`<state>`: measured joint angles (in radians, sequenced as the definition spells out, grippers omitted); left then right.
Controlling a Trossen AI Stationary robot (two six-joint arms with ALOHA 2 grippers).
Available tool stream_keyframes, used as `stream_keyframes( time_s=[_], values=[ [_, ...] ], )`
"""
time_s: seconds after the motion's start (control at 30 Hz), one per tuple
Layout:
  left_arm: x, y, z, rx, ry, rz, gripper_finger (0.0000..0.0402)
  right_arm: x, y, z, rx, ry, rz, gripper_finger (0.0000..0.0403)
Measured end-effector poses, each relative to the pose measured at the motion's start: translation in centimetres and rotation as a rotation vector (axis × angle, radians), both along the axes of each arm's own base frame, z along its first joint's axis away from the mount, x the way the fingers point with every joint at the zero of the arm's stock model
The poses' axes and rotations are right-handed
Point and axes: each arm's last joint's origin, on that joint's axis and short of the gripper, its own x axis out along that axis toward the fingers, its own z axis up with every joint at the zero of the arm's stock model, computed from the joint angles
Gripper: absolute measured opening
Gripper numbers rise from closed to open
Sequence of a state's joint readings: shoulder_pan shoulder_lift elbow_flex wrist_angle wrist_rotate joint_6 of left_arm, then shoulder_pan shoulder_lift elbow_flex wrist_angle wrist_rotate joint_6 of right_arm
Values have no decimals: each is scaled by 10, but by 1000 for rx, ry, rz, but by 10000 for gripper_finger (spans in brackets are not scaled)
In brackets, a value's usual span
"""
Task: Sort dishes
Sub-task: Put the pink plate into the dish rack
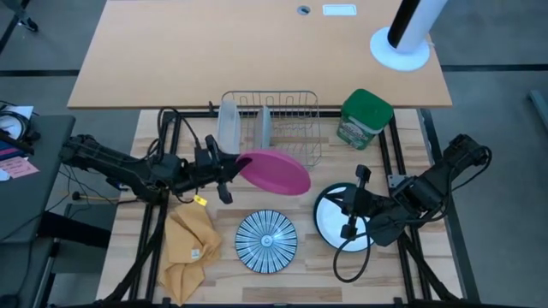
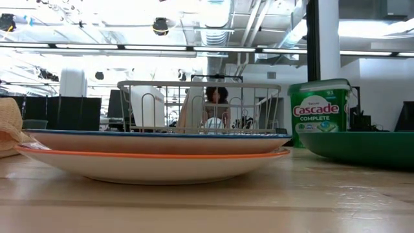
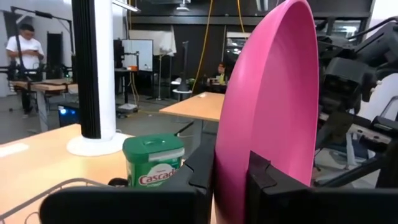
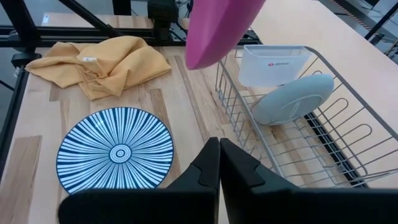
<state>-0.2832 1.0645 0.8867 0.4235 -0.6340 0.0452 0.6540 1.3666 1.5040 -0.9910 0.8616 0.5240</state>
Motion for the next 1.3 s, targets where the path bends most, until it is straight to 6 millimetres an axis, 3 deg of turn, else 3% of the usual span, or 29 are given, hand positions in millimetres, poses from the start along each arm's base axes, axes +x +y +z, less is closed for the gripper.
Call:
stream_keyframes(
  time_s=[0.9, 1.3],
  values=[
    [-1, 0, 3, 49, -13, 11, 31, 1, 0, 1, 8, -10, 0, 13],
    [-1, -1, 3, 205, 40, 21, 31, 1, 1, 1, 8, -9, 1, 13]
  ],
)
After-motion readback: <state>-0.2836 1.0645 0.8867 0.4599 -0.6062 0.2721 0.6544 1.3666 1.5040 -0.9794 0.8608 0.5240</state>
